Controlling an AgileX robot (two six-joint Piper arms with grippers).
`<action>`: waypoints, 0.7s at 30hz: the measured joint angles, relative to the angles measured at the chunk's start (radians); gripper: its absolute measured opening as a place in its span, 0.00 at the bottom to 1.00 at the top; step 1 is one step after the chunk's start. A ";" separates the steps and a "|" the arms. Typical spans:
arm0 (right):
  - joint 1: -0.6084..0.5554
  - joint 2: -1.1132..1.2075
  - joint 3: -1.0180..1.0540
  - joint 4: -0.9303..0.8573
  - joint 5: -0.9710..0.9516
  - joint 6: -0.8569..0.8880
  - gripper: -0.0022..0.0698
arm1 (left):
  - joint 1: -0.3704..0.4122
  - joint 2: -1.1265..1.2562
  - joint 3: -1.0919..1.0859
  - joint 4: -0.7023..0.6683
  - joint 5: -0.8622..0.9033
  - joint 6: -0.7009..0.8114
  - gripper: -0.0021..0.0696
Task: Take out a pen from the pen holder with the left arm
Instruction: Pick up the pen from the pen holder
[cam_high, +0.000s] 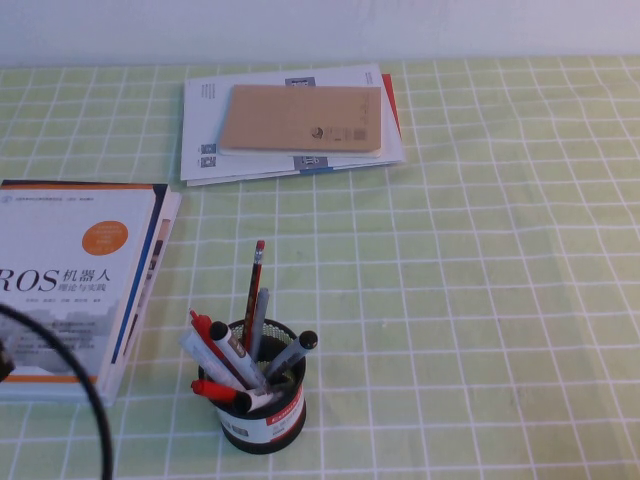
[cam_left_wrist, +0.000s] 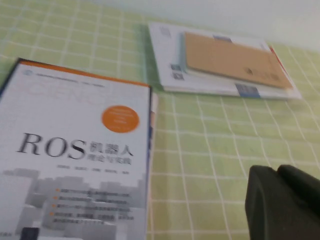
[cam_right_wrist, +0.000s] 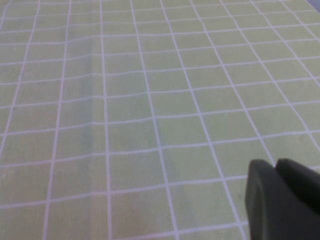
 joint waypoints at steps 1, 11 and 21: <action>0.000 0.000 0.000 0.000 0.000 0.000 0.01 | 0.000 0.050 -0.023 -0.064 0.030 0.071 0.03; 0.000 0.000 0.000 0.000 0.000 0.000 0.01 | -0.015 0.489 -0.199 -0.536 0.088 0.653 0.03; 0.000 0.000 0.000 0.000 0.000 0.000 0.01 | -0.322 0.685 -0.304 -0.523 -0.015 0.672 0.03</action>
